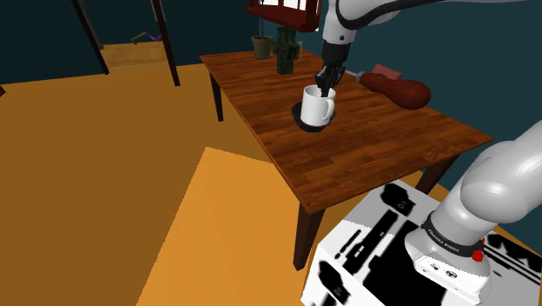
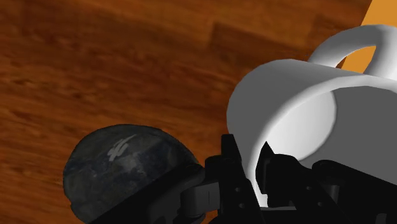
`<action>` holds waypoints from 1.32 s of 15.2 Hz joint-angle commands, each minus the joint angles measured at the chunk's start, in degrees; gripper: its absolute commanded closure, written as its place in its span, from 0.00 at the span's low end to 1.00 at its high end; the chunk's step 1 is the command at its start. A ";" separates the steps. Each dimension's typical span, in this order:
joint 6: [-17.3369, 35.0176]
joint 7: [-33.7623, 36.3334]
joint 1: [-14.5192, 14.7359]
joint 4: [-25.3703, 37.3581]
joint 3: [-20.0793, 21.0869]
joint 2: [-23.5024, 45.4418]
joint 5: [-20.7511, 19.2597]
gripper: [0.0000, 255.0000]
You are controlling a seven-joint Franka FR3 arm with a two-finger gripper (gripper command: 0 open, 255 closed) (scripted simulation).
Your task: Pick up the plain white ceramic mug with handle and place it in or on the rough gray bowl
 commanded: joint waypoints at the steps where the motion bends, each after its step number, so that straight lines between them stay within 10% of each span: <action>1: -0.57 -1.79 -0.79 2.60 -1.17 2.05 -0.38 1.00; 15: -8.03 -15.87 -7.42 33.07 -8.65 25.07 0.37 1.00; 20: -4.11 -15.87 -7.40 28.97 -8.61 24.90 0.36 1.00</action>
